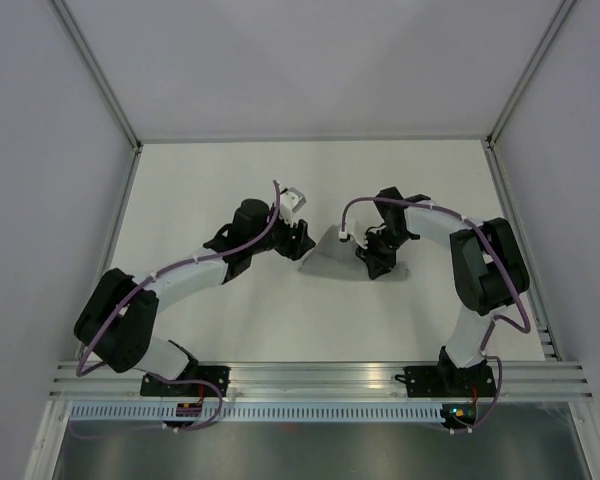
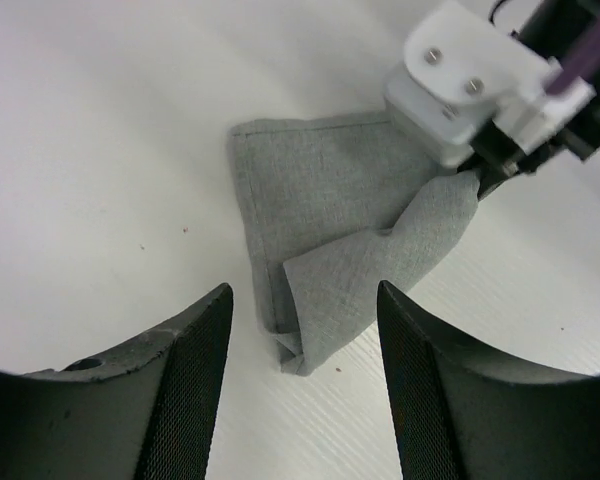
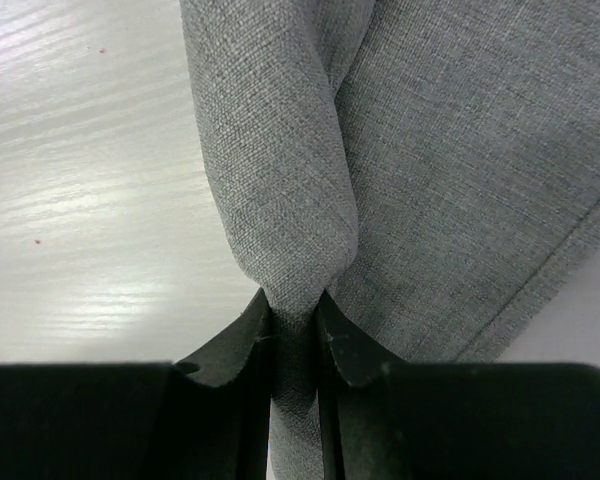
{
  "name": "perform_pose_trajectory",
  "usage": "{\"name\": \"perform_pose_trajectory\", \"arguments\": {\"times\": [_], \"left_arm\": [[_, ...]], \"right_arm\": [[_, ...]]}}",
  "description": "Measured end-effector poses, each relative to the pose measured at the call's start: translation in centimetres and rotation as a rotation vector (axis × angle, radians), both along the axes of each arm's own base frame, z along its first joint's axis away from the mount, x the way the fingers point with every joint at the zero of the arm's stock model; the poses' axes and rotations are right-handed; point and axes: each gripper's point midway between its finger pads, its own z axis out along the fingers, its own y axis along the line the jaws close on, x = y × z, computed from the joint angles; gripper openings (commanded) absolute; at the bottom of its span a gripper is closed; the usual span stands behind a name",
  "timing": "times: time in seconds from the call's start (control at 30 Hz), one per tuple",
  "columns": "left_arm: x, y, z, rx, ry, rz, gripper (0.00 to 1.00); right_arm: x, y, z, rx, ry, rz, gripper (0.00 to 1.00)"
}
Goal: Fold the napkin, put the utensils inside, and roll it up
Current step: Roll the napkin with the utensil
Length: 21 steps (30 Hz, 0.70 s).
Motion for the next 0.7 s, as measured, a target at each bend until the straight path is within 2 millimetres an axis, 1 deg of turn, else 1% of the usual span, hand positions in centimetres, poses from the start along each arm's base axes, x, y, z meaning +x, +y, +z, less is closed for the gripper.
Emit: {"name": "perform_pose_trajectory", "arguments": {"times": [0.03,0.1,0.23,0.3,0.37,0.47,0.53,0.6,0.7], "left_arm": [[-0.6,0.0,-0.4,0.012,-0.013,0.01,0.65],[-2.0,-0.6,-1.1,0.045,-0.053,0.008,0.66],[-5.3,-3.5,-1.8,0.121,-0.165,-0.045,0.66],[-6.5,-5.0,-1.9,0.157,-0.23,-0.074,0.67],[-7.5,-6.3,-3.1,0.226,-0.283,-0.108,0.69],[-8.1,-8.0,-5.3,0.335,-0.331,-0.162,0.7],[-8.1,-8.9,-6.4,0.397,-0.359,-0.193,0.71],[-7.9,-9.7,-6.9,0.433,-0.383,-0.216,0.7],[-6.9,-10.8,-7.1,0.473,-0.428,-0.234,0.7]], "right_arm": [[0.0,0.0,0.0,0.004,0.033,-0.002,0.14],[0.1,0.0,-0.1,0.016,0.1,-0.009,0.14],[0.2,0.0,-0.1,0.026,0.198,-0.02,0.14],[0.2,0.0,-0.1,0.031,0.241,-0.027,0.14],[0.2,0.0,-0.2,0.037,0.274,-0.034,0.14],[0.2,0.0,-0.2,0.047,0.311,-0.047,0.14],[0.1,0.0,-0.2,0.052,0.333,-0.052,0.14],[0.0,0.1,-0.2,0.055,0.346,-0.055,0.14],[-0.3,0.1,-0.2,0.063,0.373,-0.063,0.14]]}}
